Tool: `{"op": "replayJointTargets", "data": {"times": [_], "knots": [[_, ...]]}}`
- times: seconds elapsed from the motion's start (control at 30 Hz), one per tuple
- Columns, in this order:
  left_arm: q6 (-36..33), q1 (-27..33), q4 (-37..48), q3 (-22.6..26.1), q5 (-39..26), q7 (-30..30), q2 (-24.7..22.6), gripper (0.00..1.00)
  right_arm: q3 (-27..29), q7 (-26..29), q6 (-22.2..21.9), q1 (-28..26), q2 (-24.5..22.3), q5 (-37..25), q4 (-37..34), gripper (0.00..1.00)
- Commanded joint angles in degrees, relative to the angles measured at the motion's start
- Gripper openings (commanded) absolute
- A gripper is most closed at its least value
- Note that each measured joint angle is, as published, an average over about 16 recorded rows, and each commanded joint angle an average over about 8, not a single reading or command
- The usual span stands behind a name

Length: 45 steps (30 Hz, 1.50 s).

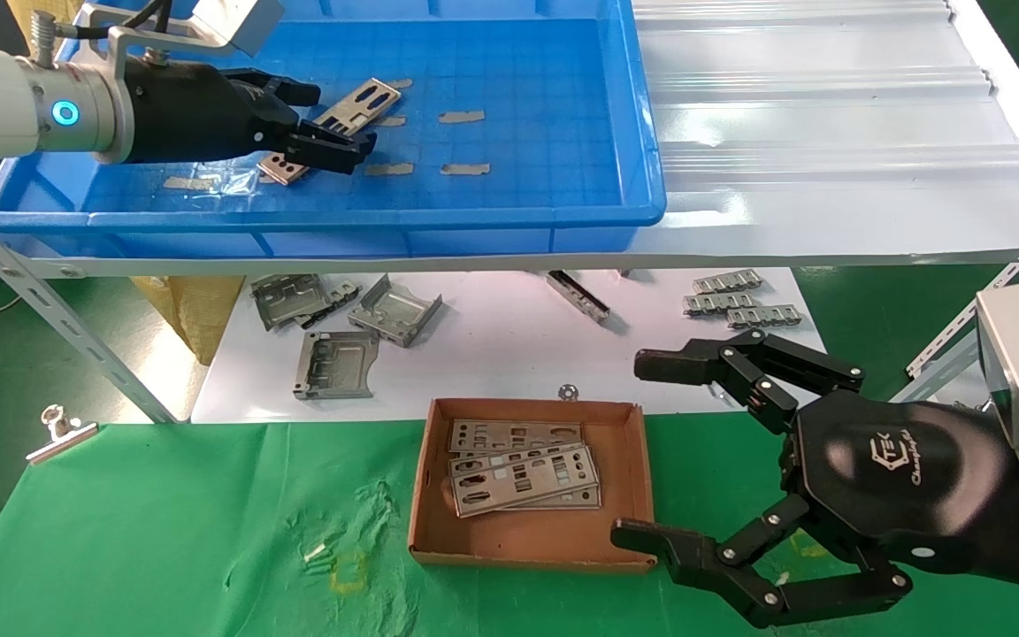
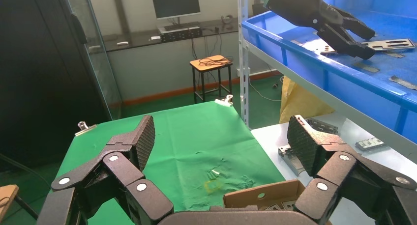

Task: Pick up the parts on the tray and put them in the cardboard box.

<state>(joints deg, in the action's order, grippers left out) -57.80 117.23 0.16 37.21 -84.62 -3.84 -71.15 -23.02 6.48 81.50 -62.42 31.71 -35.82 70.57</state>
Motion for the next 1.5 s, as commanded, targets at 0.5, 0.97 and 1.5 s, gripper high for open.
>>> {"op": "replayJointTargets", "data": {"times": [0.5,0.97,1.5], "knots": [[-0.27,0.08,0.01,0.09,-0.13,-0.56,-0.14,0.00,0.00,0.00,0.00,0.00,0.00,0.00,0.00,1.00],[-0.36,0.11,0.11,0.19,-0.26,-1.30,-0.05,0.00,0.00,0.00,0.00,0.00,0.00,0.00,0.00,1.00],[-6.06,2.30,-1.76,-1.45,2.12,0.40,1.68,0.00,0.00,0.00,0.00,0.00,0.00,0.00,0.00,1.00]]}}
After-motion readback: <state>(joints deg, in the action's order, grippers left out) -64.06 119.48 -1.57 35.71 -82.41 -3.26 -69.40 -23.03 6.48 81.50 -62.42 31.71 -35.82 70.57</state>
